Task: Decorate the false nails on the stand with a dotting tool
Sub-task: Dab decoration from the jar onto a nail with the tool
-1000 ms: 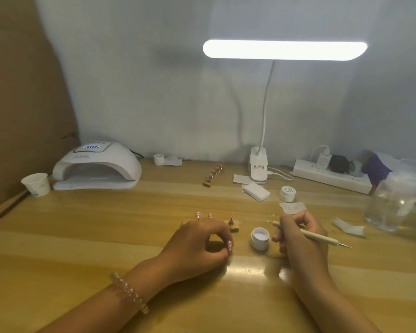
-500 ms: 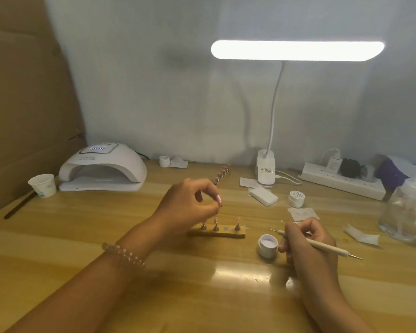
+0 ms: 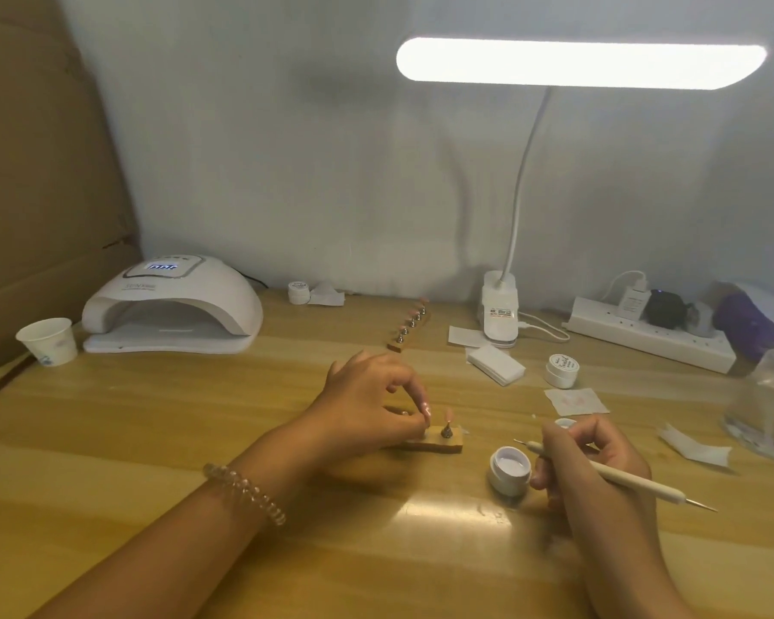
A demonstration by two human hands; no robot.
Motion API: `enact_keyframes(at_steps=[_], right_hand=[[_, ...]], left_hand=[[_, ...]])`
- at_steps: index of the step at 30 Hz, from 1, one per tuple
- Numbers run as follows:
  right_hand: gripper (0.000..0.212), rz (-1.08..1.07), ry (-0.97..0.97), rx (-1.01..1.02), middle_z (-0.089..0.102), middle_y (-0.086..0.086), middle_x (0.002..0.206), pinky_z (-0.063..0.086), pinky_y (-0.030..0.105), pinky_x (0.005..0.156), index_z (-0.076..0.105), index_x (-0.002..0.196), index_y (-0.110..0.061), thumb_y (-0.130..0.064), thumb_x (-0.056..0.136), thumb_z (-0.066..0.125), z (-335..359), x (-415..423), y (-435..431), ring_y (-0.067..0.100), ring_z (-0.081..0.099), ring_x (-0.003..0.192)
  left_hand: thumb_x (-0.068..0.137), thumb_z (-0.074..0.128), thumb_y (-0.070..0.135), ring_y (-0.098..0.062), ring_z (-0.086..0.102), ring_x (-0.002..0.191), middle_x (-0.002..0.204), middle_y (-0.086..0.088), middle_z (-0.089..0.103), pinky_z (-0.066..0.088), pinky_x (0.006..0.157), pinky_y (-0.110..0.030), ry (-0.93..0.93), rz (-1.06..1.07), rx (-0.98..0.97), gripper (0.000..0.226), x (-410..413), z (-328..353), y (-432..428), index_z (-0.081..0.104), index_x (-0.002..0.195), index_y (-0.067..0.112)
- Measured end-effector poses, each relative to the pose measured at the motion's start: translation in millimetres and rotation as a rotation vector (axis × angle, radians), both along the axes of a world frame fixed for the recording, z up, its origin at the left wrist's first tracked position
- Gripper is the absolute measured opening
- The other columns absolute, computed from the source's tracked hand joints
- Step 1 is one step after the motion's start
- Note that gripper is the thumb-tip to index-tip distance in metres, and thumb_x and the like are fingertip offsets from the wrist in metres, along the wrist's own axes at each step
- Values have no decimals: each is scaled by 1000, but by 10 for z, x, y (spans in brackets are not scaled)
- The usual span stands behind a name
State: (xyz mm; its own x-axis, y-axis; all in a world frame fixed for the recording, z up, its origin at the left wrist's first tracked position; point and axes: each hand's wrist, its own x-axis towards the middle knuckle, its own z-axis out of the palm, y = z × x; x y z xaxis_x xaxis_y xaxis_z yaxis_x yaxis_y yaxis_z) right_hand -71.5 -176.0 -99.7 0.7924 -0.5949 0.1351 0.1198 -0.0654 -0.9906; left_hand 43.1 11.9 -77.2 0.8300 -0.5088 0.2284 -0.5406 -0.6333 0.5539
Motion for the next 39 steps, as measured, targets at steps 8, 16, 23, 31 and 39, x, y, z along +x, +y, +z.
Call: enact_keyframes(at_steps=[8, 16, 23, 31, 39], right_hand=[[27, -21, 10, -7, 58, 7, 44, 42, 22, 43, 45, 73, -1, -11, 93, 61, -4, 21, -15, 4, 45, 36], [26, -20, 26, -15, 59, 7, 44, 37, 31, 52, 47, 75, 0, -11, 93, 61, 22, 18, 5, 3, 48, 37], [26, -5, 18, -19, 59, 7, 46, 36, 30, 51, 46, 73, -3, -12, 94, 61, -10, 4, -9, 5, 45, 39], [30, 9, 11, -76, 64, 8, 53, 39, 31, 52, 49, 76, -8, -26, 93, 64, 8, -33, 18, 5, 48, 42], [50, -46, -78, -213, 65, 7, 54, 46, 16, 41, 67, 86, -21, -64, 91, 41, 227, -123, -213, 11, 56, 42]], left_hand=[[79, 72, 40, -1, 43, 112, 107, 21, 62, 23, 96, -28, -12, -46, 53, 15, 49, -94, -17, 61, 73, 46], [74, 71, 54, 3, 50, 93, 99, 21, 56, 29, 92, -29, -25, -68, 210, 24, 89, 2, 124, 59, 90, 41], [79, 79, 29, 0, 58, 76, 80, 18, 62, 53, 75, -26, 62, -144, 62, 12, 80, 42, 197, 67, 79, 32], [80, 70, 34, -2, 57, 84, 79, 20, 61, 36, 75, -22, -181, -208, 196, 8, 57, 44, 169, 62, 80, 33], [82, 66, 39, 4, 42, 81, 79, 24, 52, 27, 83, -25, -318, -195, 286, 11, 20, 69, 159, 55, 80, 39]])
